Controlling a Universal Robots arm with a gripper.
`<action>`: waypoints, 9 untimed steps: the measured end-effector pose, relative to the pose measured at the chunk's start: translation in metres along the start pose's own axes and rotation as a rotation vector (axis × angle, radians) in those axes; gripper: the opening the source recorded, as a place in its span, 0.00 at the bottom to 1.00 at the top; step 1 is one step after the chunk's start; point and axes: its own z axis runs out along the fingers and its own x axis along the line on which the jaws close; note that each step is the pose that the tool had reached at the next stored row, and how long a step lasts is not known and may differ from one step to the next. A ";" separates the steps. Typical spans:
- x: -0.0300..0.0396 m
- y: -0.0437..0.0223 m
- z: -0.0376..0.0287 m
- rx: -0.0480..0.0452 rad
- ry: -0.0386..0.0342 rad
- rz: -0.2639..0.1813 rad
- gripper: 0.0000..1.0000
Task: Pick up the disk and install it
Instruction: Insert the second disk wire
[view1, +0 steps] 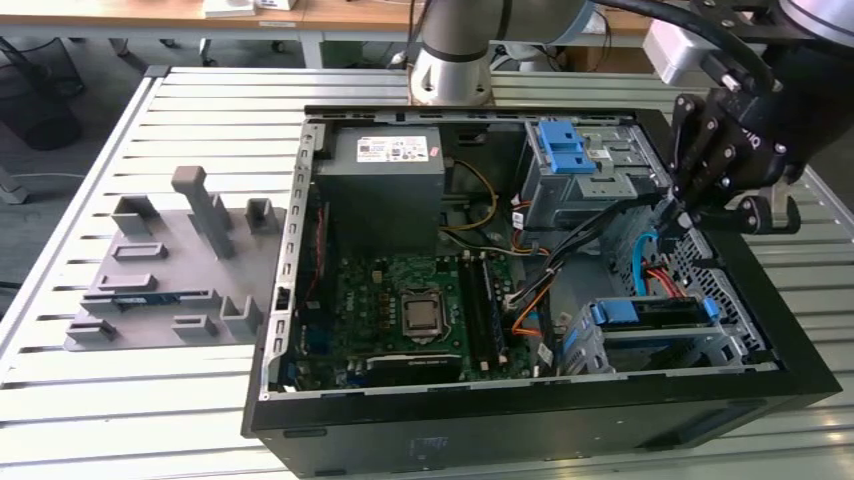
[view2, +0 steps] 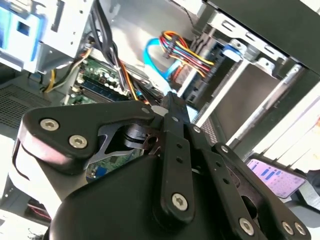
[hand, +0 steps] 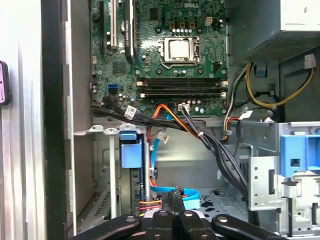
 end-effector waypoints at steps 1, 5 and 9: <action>-0.0021 0.0001 0.0002 0.0001 0.0010 0.000 0.11; -0.0034 0.0001 0.0006 0.0004 0.0095 0.000 0.11; -0.0037 0.0001 0.0018 0.0005 0.0131 0.000 0.11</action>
